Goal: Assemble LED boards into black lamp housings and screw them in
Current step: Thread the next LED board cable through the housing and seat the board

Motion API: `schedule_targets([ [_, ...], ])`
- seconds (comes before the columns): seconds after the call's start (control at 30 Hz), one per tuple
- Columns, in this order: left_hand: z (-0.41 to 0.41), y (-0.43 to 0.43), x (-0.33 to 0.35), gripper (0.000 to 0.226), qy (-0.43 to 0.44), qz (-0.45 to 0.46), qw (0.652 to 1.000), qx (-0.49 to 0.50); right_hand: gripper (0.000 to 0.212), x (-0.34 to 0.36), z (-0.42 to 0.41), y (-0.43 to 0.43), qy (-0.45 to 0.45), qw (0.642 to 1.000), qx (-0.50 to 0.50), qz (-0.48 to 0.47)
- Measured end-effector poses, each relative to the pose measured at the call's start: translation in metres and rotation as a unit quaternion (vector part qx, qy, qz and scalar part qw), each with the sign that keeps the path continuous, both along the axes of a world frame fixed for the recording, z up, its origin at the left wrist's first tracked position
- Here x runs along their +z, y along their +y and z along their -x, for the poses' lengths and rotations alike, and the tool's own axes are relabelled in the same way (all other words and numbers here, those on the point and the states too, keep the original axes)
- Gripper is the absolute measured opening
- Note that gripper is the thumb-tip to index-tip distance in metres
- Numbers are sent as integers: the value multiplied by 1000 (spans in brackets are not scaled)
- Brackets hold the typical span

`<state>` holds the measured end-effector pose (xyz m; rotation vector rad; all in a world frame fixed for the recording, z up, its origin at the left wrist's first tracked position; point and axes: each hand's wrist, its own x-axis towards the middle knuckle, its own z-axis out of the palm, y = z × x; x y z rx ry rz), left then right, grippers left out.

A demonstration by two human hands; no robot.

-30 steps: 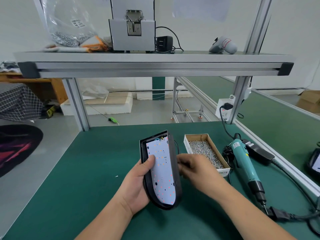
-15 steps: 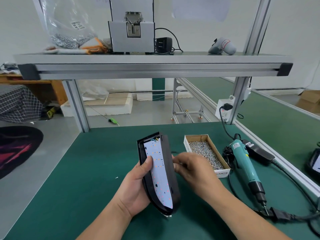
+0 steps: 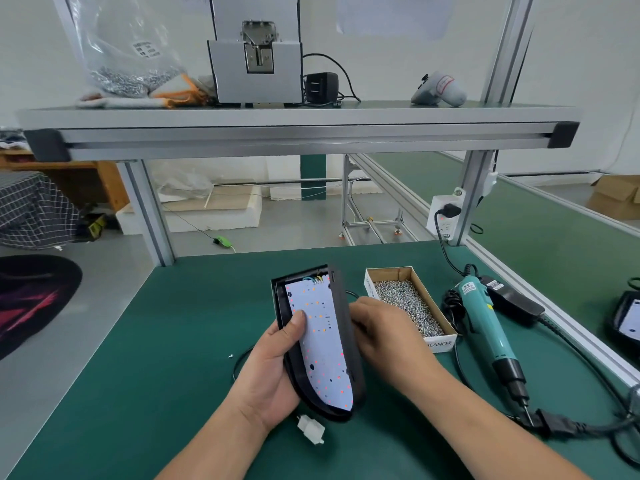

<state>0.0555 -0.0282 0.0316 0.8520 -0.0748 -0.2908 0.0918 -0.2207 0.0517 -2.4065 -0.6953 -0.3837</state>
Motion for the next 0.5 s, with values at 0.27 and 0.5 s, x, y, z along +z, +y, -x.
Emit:
schedule_targets([
  [0.27, 3, 4, 8, 68, -11, 9, 1000, 18, 11, 0, -1, 3, -8, 1000, -12, -14],
  [0.5, 6, 11, 5, 57, -23, -9, 999, 23, 14, -2, 0, 4, -40, 999, -7, -5],
])
